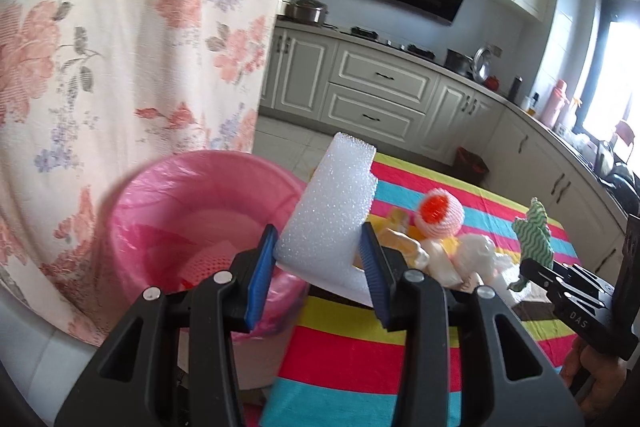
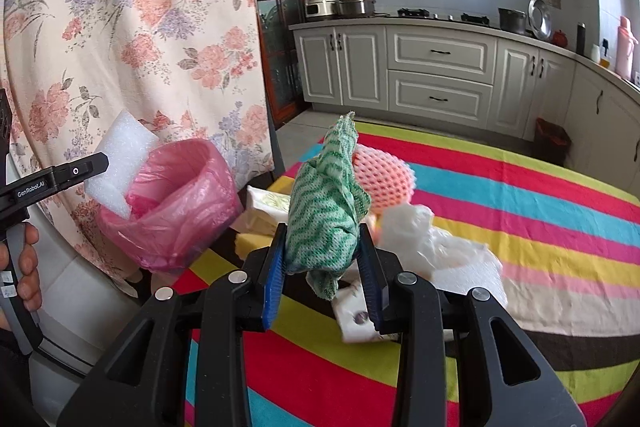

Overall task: Collect trash
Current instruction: 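Carry the foam block and cloth toward the pink bin, then open both grippers over the pink bin to drop foam block and cloth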

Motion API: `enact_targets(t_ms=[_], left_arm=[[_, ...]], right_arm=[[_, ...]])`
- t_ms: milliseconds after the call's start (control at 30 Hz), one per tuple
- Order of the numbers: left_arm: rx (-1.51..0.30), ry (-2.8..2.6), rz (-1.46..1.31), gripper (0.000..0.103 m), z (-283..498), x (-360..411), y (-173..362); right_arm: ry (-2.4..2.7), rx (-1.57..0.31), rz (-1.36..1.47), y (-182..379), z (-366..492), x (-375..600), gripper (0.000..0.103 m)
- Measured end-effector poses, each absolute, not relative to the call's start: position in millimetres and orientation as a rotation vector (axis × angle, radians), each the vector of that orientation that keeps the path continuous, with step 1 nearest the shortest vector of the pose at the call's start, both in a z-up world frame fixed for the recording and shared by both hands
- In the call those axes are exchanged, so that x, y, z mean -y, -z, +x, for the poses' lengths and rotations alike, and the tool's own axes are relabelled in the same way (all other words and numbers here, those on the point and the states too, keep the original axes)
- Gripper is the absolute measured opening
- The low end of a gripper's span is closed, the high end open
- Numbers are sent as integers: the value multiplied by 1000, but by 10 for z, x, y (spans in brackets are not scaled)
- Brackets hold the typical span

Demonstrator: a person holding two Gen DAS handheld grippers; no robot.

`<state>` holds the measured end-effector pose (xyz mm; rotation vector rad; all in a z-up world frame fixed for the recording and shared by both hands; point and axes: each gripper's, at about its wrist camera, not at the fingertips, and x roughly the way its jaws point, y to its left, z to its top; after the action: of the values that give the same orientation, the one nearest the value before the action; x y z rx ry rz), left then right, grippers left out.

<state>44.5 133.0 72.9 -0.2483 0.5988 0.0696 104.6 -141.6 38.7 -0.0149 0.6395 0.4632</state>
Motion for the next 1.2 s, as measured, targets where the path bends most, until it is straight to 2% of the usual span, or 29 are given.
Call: enact_targets(t_ms=[667, 1200], left_arm=[[-530, -240, -270, 41, 360, -2263, -813], [-531, -266, -288, 41, 395, -2513, -759]], right_arm=[[-664, -582, -106, -823, 1443, -68, 33], [-785, -604, -174, -769, 1632, -969, 34]])
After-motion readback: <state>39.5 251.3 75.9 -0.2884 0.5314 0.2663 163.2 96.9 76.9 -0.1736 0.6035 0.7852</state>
